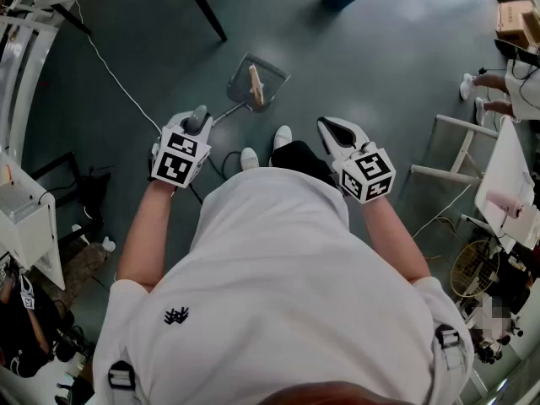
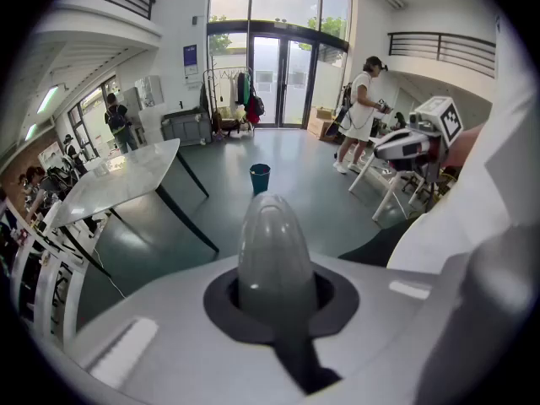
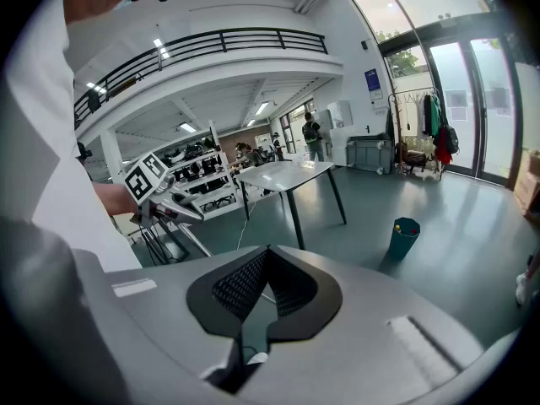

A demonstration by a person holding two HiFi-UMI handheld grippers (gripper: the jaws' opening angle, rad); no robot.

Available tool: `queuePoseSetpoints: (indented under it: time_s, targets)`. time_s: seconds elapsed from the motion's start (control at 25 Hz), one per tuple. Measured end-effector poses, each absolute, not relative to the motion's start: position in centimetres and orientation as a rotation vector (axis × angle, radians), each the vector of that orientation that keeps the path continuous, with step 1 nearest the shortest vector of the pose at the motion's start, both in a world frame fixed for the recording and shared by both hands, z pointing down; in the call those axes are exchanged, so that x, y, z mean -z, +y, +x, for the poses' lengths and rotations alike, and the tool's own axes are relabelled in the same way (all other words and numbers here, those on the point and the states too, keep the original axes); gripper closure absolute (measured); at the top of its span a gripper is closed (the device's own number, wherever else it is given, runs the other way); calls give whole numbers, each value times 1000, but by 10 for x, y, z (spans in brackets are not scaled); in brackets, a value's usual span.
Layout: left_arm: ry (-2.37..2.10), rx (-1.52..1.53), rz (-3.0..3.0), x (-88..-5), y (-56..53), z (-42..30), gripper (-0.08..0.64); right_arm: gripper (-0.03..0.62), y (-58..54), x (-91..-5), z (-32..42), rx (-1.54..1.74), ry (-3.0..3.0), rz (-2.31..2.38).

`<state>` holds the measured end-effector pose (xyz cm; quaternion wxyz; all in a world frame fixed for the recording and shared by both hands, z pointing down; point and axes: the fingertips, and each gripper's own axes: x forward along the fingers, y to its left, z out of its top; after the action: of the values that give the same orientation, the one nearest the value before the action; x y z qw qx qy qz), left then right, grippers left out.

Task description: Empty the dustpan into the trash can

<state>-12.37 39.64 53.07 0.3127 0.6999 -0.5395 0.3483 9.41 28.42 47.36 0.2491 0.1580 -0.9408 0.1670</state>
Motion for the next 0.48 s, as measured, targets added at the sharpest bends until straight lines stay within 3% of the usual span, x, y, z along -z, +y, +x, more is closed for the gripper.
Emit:
queuePoseSetpoints:
  time_s: [0.48]
  targets:
    - [-1440,-1013,1856,-512,327,-127,496,592,208,-461,104,-464,-2624,484]
